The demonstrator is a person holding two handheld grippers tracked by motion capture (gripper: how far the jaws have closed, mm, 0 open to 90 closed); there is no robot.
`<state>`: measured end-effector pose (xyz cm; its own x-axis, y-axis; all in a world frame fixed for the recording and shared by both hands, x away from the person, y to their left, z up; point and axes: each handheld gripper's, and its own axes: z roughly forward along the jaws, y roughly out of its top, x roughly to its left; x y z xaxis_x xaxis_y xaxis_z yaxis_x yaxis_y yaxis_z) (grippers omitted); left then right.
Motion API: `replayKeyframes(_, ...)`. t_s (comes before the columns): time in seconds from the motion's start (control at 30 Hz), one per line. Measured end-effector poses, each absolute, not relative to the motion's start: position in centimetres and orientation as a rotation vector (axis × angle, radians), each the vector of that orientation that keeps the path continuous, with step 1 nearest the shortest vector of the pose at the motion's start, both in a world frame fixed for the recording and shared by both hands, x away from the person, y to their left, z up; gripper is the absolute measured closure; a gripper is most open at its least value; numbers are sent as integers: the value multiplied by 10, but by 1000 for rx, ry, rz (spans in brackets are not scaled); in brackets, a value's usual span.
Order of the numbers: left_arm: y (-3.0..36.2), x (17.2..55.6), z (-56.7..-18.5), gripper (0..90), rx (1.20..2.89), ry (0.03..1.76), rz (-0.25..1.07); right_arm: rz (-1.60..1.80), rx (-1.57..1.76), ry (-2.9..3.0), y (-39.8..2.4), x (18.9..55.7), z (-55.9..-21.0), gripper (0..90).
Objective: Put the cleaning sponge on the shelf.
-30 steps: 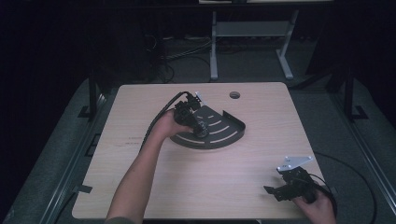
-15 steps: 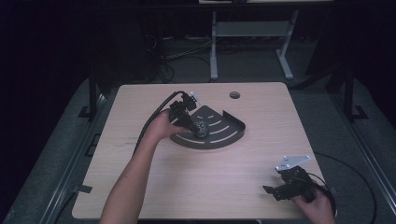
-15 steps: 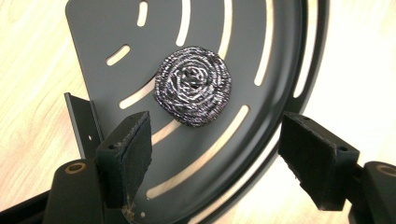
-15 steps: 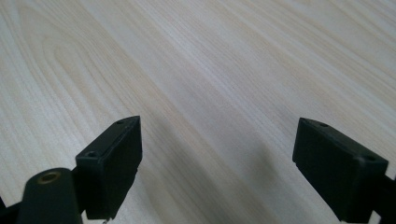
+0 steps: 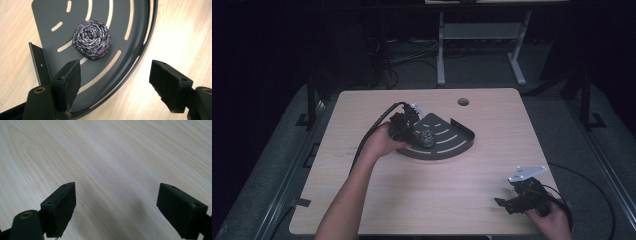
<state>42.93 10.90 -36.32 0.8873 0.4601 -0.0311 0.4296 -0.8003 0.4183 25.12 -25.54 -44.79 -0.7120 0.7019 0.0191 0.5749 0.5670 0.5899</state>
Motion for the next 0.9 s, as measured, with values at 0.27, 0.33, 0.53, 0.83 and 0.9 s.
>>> replayKeyframes(0.27,115,421,-364,237,2621,663,103,856,1073,2579,-257,251,-448,155)
replayKeyframes(0.33,117,419,-365,237,2621,665,104,855,1072,2581,-257,251,-448,155)
replayKeyframes(0.53,123,414,-368,232,2606,682,109,855,1079,2581,-257,251,-449,155)
replayKeyframes(0.83,131,402,-370,228,2582,687,115,848,1071,2589,-255,252,-450,155)
replayKeyframes(0.9,133,400,-371,222,2583,684,118,850,1071,2588,-255,252,-450,155)
